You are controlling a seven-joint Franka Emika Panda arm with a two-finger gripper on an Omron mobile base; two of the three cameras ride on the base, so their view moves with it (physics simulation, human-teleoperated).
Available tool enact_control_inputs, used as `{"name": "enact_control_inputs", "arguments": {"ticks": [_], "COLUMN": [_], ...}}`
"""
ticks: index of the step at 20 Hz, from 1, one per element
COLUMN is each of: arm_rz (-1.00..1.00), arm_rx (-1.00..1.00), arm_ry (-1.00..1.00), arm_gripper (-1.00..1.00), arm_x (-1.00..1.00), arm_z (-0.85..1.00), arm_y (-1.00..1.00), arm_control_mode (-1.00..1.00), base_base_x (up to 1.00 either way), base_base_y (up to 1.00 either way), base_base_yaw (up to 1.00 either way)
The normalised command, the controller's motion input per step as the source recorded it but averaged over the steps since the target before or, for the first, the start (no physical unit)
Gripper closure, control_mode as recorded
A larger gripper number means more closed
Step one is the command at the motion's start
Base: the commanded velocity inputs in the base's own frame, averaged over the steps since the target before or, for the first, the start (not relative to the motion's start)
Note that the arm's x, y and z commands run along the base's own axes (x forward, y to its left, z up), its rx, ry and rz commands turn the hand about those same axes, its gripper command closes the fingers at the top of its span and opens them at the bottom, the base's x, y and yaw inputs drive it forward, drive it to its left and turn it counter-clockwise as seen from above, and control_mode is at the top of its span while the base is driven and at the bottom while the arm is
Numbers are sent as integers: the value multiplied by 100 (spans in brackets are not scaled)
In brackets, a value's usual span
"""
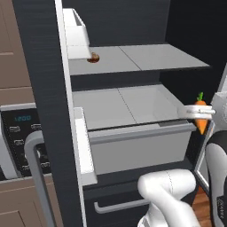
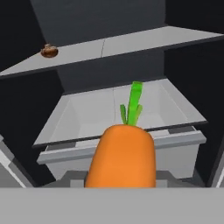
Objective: Gather the mushroom and carrot from the fridge and place them on a tray on the dining counter. Then gather the chicken drumsticks from the fridge and place them on the other tray.
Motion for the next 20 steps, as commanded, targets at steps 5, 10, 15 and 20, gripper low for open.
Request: {"name": "enact_control_inputs", "arguments": {"ticks": [5, 10, 15, 20], "arm_rz": [0, 0, 0, 0], "arm_rx": [0, 0, 0, 0], "arm_ry": [0, -1, 0, 0], "arm_gripper": [100, 100, 100, 100], "arm_x": [-20, -6, 0, 0], "arm_z": [0, 0, 0, 0], "arm_y": [2, 2, 0, 0], "arm_control_mode": [-100, 100, 100, 100], "base_base_x": [0, -11, -82, -93], "base_base_y": [0, 2, 10, 1], "base_base_yaw": [0, 0, -4, 3]}}
